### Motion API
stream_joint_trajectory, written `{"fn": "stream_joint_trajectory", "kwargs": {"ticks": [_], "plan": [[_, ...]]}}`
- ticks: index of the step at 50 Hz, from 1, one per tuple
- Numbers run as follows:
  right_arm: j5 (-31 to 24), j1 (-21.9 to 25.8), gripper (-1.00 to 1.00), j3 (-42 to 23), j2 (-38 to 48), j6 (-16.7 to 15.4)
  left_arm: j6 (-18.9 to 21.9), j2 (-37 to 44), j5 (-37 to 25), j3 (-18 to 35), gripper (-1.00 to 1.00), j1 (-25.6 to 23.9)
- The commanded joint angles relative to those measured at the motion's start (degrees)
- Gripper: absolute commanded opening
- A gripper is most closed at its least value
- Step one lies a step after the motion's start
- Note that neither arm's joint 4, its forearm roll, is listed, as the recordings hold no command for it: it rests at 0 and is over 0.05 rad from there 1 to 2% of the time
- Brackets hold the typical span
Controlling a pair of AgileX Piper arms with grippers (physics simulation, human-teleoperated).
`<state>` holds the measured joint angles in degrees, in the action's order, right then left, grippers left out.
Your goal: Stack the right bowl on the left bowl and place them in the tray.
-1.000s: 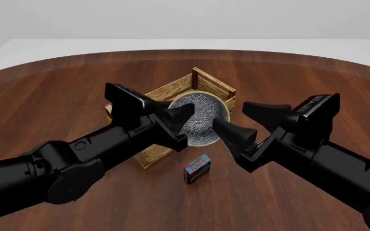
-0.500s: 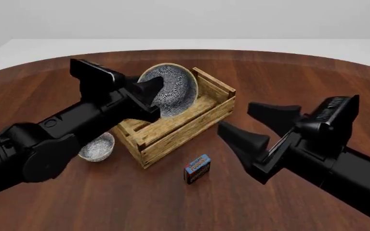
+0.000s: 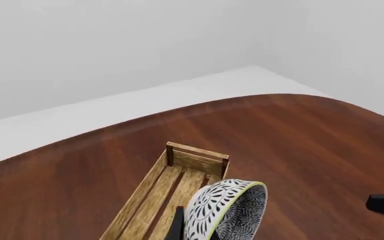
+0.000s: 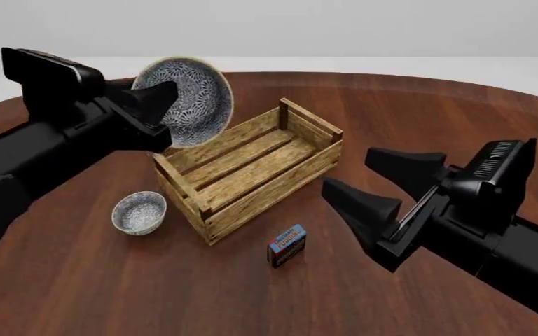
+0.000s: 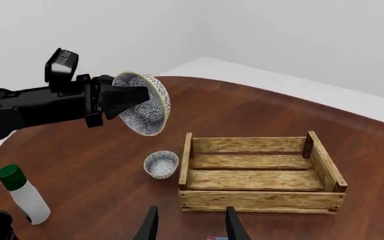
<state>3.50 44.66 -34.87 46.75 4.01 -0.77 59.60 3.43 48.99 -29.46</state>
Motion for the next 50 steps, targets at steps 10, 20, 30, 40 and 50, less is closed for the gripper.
{"fn": "stream_joint_trajectory", "kwargs": {"ticks": [10, 20, 30, 40, 50], "plan": [[0.11, -0.23, 1.00, -0.01, -0.11, -0.41, 4.67, -5.01, -12.90, 2.19, -1.00, 3.24], [0.16, -0.12, 1.00, 0.08, 0.09, -0.61, 3.68, -4.37, -20.17, 6.19, -1.00, 6.66], [0.21, -0.17, 1.00, 0.04, 0.23, -0.53, 2.35, -0.41, -26.01, 8.94, -1.00, 9.71], [0.44, -0.21, 1.00, 0.17, 0.44, -0.36, 0.24, 3.56, -28.04, 8.49, -1.00, 13.38], [0.60, -0.29, 1.00, 0.23, 0.56, -0.12, -0.79, 4.81, -27.45, 7.65, -1.00, 17.99]]}}
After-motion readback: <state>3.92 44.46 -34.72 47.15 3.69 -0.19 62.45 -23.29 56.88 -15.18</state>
